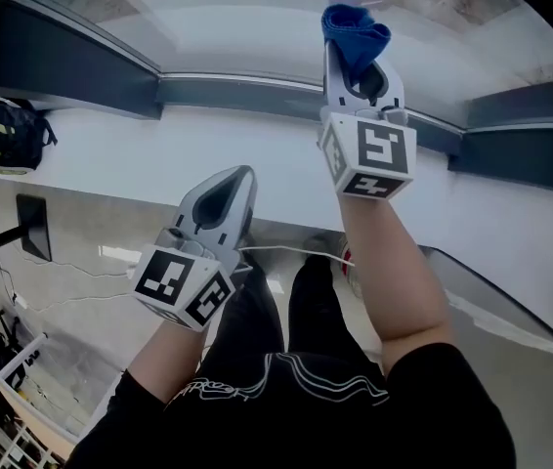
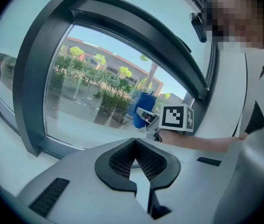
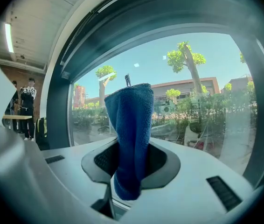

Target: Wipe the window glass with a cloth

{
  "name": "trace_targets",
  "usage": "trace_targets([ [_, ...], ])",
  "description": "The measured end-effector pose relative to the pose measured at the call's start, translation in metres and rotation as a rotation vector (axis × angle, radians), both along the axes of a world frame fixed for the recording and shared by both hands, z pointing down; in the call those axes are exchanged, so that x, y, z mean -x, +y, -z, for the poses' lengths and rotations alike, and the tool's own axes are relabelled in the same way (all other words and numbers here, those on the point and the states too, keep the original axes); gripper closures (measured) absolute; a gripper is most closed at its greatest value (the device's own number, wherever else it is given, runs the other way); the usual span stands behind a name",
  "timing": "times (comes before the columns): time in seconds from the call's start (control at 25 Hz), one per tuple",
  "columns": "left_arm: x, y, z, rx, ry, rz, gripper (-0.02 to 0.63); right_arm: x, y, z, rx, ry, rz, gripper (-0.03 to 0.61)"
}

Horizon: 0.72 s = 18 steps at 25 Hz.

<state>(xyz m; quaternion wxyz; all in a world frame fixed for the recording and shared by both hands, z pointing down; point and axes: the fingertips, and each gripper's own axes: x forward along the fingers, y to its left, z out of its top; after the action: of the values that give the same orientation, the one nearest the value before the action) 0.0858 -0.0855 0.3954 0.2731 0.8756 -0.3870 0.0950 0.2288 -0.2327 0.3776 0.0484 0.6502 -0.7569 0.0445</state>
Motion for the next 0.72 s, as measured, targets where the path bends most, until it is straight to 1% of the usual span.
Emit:
trace_targets([
  [0.16, -0.037, 0.007, -0.011, 0.007, -0.004, -0.021, 0.611, -0.046, 0.009, -0.013, 0.006, -0.002, -0.033, 0.485],
  [0.4, -0.102, 0.018, -0.01, 0.001, -0.016, -0.1, 0.611, -0.117, 0.026, -0.02, 0.014, -0.01, -0.086, 0.485],
  [0.56, -0.138, 0.023, -0.008, 0.0, -0.022, -0.135, 0.611, -0.154, 0.034, -0.018, 0.01, 0.024, -0.075, 0.485],
  [0.72, -0.18, 0.029, -0.01, 0.01, -0.021, -0.184, 0.611, -0.196, 0.048, -0.017, 0.008, 0.025, -0.1, 0.485],
])
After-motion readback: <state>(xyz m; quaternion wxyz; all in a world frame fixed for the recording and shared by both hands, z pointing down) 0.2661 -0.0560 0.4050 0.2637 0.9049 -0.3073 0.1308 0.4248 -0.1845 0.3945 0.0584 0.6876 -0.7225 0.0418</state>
